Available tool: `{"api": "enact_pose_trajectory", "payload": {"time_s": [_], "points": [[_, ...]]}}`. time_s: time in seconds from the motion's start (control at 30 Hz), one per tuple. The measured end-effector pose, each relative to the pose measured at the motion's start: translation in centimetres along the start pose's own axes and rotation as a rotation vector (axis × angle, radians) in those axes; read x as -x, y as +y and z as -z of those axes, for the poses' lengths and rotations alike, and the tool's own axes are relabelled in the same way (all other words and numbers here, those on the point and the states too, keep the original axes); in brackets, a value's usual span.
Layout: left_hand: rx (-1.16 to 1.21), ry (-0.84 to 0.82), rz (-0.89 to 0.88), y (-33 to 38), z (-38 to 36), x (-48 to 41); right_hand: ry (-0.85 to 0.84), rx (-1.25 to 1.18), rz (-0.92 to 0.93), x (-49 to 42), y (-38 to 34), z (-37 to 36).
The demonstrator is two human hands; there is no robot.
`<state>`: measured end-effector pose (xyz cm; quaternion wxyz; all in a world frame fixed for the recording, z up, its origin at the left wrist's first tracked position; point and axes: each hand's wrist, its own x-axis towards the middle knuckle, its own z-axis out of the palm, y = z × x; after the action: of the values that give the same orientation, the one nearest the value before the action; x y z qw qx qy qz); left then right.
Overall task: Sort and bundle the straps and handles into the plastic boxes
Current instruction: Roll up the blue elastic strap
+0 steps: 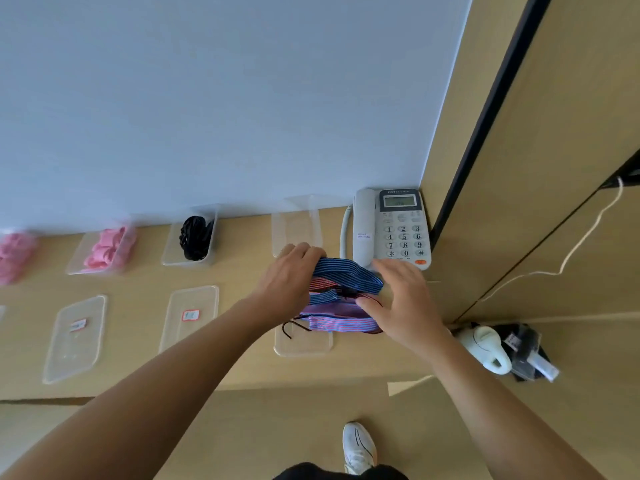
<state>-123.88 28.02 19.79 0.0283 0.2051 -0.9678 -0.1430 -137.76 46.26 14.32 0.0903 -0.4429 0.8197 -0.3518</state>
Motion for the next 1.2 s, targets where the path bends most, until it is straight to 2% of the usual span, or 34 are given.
{"api": "enact_pose_trajectory", "payload": {"time_s": [0.1, 0.2, 0.33, 0.5, 0.6, 0.67, 0.73, 0.77, 0.8, 0.83, 0.9, 0.93, 1.2], "points": [[0.058, 0.069, -0.083, 1.9, 2.2, 0.0, -0.035, -0.054, 0.058, -0.6, -2.1, 0.3], [0.158, 0.159, -0.129, 3.6, 4.6, 0.5, -0.161, -0.128, 0.016, -2.0, -4.5, 0.8], [0.285, 0.266, -0.144, 4.3, 8.0, 2.2, -0.111, -0.299, -0.112, -2.5, -7.1, 1.9], [0.412, 0.426, -0.002, 3.4, 11.2, 5.4, -0.173, -0.646, -0.152, -0.9, -11.4, 4.5], [0.416, 0.474, 0.122, 2.7, 11.9, 7.9, -0.130, -0.804, -0.221, 0.4, -14.8, 5.4], [0.283, 0.628, 0.060, 2.6, 12.0, 10.5, -0.087, -0.904, -0.297, 1.4, -16.9, 5.4], [0.197, 0.847, -0.115, 2.8, 11.8, 13.4, -0.068, -0.988, -0.386, 2.6, -18.9, 5.4], [0.190, 0.884, -0.226, 2.9, 11.6, 14.8, -0.064, -1.027, -0.432, 3.3, -19.9, 5.3], [0.202, 0.836, -0.324, 2.9, 11.4, 16.1, -0.062, -1.070, -0.484, 4.1, -20.9, 5.1], [0.233, 0.696, -0.376, 3.0, 11.4, 17.3, -0.061, -1.111, -0.539, 4.9, -21.9, 4.9], [0.264, 0.387, -0.315, 3.2, 11.0, 19.4, -0.039, -1.161, -0.618, 6.6, -23.5, 4.6], [0.273, 0.313, -0.283, 3.1, 10.8, 20.2, -0.016, -1.161, -0.625, 7.4, -24.2, 4.5], [0.814, 0.155, -0.042, 1.6, 11.8, 24.0, 0.084, -0.965, -0.476, 12.5, -26.0, 4.2]]}}
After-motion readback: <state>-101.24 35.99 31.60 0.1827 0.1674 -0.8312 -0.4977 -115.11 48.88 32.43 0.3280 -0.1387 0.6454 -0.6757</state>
